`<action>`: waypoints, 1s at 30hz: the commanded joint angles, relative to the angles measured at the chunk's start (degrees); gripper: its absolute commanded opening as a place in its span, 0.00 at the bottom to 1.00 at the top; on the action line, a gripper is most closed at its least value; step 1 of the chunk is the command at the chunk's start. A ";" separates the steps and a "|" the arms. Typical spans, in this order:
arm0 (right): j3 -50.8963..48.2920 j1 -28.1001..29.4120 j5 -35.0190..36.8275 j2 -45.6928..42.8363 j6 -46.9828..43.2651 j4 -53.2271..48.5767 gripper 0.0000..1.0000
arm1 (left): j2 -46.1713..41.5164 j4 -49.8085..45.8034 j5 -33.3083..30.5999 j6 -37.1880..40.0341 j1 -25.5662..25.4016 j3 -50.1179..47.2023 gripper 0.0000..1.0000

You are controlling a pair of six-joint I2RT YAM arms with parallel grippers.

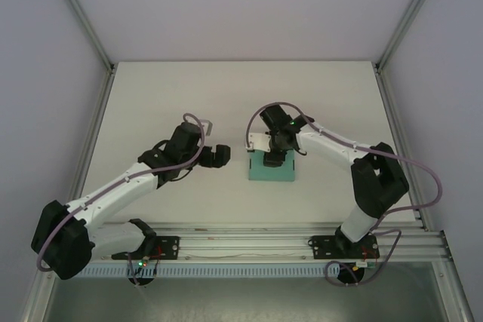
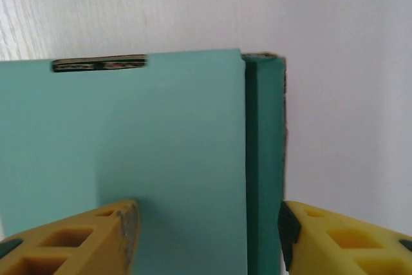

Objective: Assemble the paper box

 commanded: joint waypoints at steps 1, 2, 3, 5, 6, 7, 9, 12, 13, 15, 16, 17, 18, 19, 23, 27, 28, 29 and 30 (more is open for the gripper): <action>-1.86 1.08 5.53 -1.57 2.66 1.04 0.53 | -1.66 -1.31 -2.53 -0.94 0.49 -1.77 1.00; -2.04 1.11 5.38 -2.00 3.17 1.30 0.51 | -1.76 -1.01 -2.55 -1.07 0.56 -2.15 1.00; -1.91 1.08 4.53 -2.31 3.17 0.53 0.52 | -1.67 -0.89 -2.47 -1.29 0.57 -2.36 1.00; -1.59 1.12 3.99 -3.00 4.75 0.72 0.59 | -1.35 -0.89 -2.06 -1.49 0.56 -2.49 1.00; -1.50 1.10 4.17 -3.32 5.72 0.91 0.61 | -1.15 -0.60 -1.58 -1.48 0.52 -2.62 1.00; -1.33 0.95 4.27 -3.69 6.37 0.66 0.64 | -0.87 -0.01 -0.20 -1.45 0.57 -2.79 1.00; -0.96 -0.12 3.46 -4.53 7.93 0.28 0.70 | -0.03 2.55 3.65 -2.40 0.57 -3.46 1.00; -1.41 -3.18 -0.88 -6.94 14.07 0.89 0.76 | 3.31 9.09 12.73 -4.62 0.48 -4.30 1.00; -2.81 -4.38 -2.42 -8.47 17.15 2.82 0.76 | 4.73 10.59 13.74 -5.56 0.50 -4.21 1.00; -6.52 -6.37 -3.39 -11.56 24.34 8.79 0.80 | 7.28 14.89 15.81 -7.54 0.48 -4.74 1.00; -7.84 -7.59 -3.43 -12.99 27.95 10.83 0.80 | 9.17 17.90 18.22 -8.61 0.48 -5.07 1.00; -8.78 -8.82 -2.68 -14.03 32.44 12.27 0.82 | 10.97 20.15 20.72 -9.22 0.48 -4.99 1.00; -9.35 -10.17 -1.03 -14.84 38.84 14.07 0.84 | 12.93 22.65 23.62 -9.78 0.48 -4.82 1.00; -9.31 -11.93 -0.51 -15.22 46.00 14.51 0.86 | 15.05 24.39 25.87 -9.76 0.48 -4.13 1.00; -9.56 -17.53 -2.84 -15.38 65.18 8.60 0.87 | 20.85 25.39 27.92 -9.79 0.38 -1.23 0.98; -17.25 -17.92 -6.51 -19.01 73.12 10.45 0.88 | 25.27 28.11 31.39 -11.81 0.33 0.10 0.93; -19.43 -18.02 -8.51 -19.81 74.55 12.01 0.88 | 26.51 28.60 31.63 -11.94 0.30 0.39 0.92; -21.23 -18.10 -9.66 -20.31 75.99 13.48 0.89 | 27.65 29.19 32.28 -12.10 0.28 0.85 0.92; -22.48 -18.36 -9.93 -20.66 77.09 14.27 0.89 | 28.79 30.11 33.11 -12.50 0.30 1.26 0.91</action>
